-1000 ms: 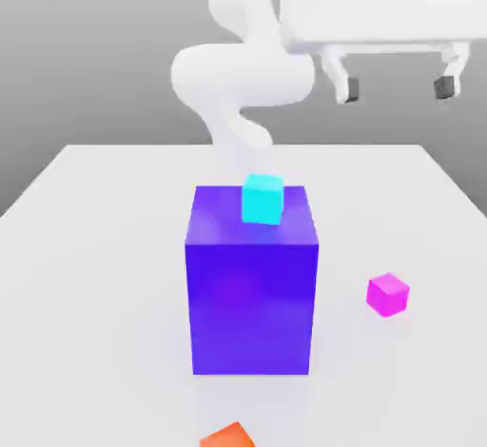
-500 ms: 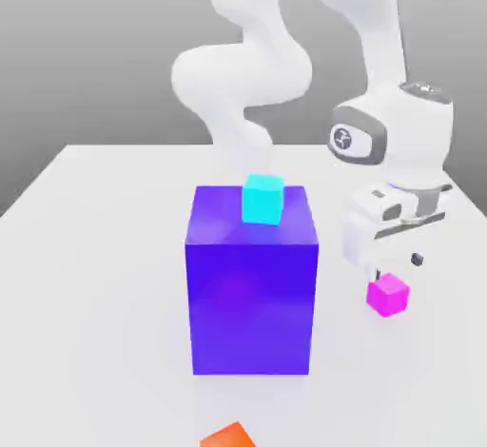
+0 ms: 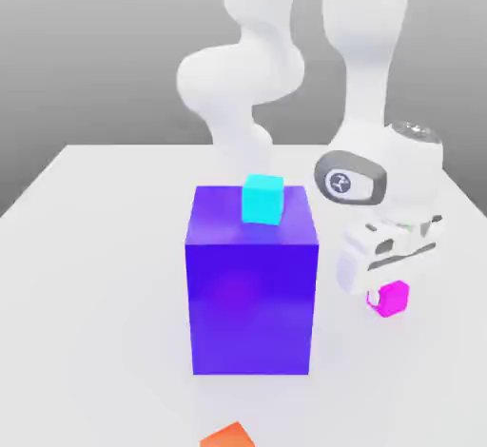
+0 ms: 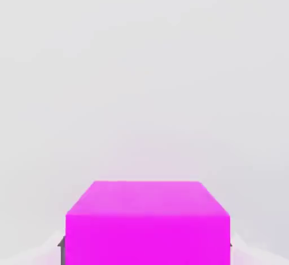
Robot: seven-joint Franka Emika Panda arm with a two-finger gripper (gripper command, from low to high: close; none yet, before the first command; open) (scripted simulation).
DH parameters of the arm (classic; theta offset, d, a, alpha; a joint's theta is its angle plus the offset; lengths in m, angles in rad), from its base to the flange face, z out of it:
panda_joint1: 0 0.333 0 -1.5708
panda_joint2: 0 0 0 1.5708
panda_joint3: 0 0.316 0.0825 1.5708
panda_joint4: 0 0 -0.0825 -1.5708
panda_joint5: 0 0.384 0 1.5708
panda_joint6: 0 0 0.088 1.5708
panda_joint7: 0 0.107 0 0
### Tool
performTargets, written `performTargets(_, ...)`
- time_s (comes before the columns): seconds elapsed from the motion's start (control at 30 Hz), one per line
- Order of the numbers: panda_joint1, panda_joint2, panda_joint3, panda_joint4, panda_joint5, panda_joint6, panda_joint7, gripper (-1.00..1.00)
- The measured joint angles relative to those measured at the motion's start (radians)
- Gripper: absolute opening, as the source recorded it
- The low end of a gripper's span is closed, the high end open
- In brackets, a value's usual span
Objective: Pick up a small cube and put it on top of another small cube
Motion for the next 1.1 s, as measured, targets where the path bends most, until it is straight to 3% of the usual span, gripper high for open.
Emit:
performTargets(0.13, -0.091, -0.060, 0.104, -0.009, 0.045, -0.051, -0.032, -1.00)
performTargets(0.33, -0.220, -0.191, 0.298, -0.042, 0.299, -0.147, -0.219, -1.00)
performTargets(0.53, -0.203, -0.299, 0.338, -0.053, 0.509, -0.245, -0.398, -1.00)
performTargets(0.73, -0.257, -0.212, 0.333, 0.145, 0.531, -0.354, -0.645, -1.00)
performTargets(1.1, -0.345, -0.003, 0.302, 0.543, 0.427, -0.554, -1.029, -1.00)
